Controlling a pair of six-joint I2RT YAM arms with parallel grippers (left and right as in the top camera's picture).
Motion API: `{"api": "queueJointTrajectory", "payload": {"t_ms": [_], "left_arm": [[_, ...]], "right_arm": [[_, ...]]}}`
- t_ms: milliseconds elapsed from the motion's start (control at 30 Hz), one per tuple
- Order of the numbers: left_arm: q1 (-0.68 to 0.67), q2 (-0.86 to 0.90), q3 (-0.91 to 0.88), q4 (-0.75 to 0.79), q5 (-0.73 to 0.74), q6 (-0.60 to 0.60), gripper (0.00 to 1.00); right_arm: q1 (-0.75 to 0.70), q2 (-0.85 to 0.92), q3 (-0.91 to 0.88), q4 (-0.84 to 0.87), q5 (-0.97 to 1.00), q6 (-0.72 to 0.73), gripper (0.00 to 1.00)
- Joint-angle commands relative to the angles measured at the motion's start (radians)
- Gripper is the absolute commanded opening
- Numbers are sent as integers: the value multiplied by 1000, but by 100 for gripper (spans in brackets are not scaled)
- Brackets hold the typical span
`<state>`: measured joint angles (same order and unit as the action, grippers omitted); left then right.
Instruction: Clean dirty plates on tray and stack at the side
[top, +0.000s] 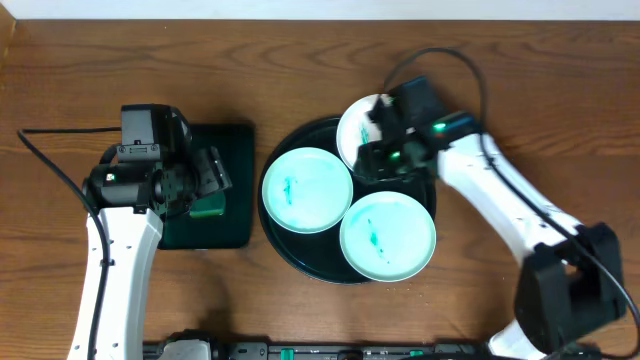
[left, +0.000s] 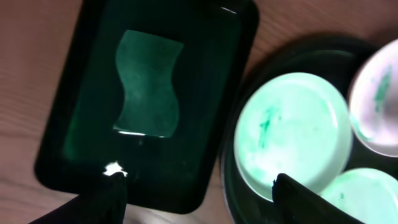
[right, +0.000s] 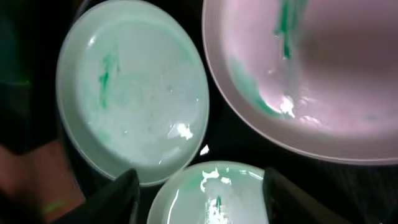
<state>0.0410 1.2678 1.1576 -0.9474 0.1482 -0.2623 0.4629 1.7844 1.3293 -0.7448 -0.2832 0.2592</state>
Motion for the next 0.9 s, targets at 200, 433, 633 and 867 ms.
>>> {"api": "queueJointTrajectory", "payload": {"t_ms": [200,433,633,867], "left_arm": [[-2,6,8,-13,-117,-2,75],[-2,6,7,-13,-169,-2,76],[-2,34,-19,0,-225,-2,76],[-2,168,-29,11,-238,-2,75]], "right_arm": [[92,143,18,55,122,112,40],[108,248,18,99,129,199,24],[113,257,18,144,130,216,8],[130,266,17,151,153,227,1]]}}
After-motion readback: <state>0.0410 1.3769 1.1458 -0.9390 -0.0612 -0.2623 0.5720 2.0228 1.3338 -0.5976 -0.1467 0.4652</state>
